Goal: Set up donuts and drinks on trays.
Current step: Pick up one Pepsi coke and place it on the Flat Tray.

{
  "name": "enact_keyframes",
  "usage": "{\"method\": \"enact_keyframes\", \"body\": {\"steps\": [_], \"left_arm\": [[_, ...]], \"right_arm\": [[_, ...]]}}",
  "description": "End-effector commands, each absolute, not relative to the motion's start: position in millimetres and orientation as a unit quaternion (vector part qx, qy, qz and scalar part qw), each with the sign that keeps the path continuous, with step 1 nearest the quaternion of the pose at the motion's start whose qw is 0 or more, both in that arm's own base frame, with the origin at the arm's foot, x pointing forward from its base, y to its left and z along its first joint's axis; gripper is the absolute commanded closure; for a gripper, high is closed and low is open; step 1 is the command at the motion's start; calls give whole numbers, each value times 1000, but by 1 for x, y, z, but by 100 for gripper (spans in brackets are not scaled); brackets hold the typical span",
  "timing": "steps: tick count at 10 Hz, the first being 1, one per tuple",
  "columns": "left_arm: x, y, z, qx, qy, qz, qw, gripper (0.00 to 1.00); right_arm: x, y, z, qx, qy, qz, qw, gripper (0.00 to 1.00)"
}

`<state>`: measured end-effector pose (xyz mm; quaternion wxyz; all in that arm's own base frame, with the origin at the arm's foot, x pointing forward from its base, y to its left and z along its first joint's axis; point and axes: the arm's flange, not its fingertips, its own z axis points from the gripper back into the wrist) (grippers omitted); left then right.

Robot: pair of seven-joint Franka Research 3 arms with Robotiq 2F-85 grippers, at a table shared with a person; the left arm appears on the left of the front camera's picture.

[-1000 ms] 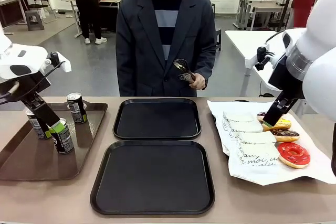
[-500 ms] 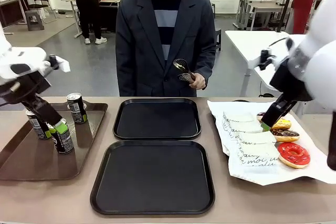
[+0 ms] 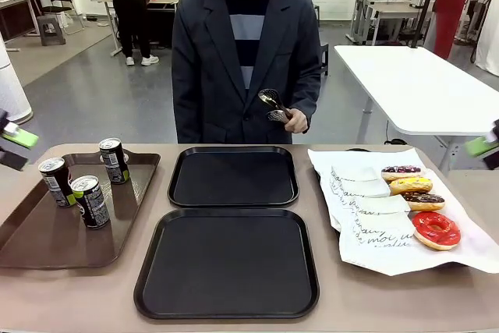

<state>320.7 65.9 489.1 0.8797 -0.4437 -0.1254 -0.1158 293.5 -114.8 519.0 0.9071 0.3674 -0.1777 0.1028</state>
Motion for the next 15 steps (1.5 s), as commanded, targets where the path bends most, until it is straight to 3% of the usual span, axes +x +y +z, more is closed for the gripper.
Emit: {"method": "enact_keyframes", "body": {"steps": [1, 8, 10, 15], "left_arm": [[333, 95, 475, -474, -128, -78, 868, 0], [316, 185, 440, -560, -176, 53, 808, 0], [318, 185, 432, -547, -167, 72, 817, 0], [312, 188, 438, -554, -167, 66, 813, 0]], "right_arm": [[296, -157, 518, 434, -196, 47, 878, 0], [280, -271, 448, 552, -171, -37, 815, 0], [288, -260, 444, 525, -162, -35, 835, 0], [275, -264, 439, 546, -163, -48, 820, 0]]}}
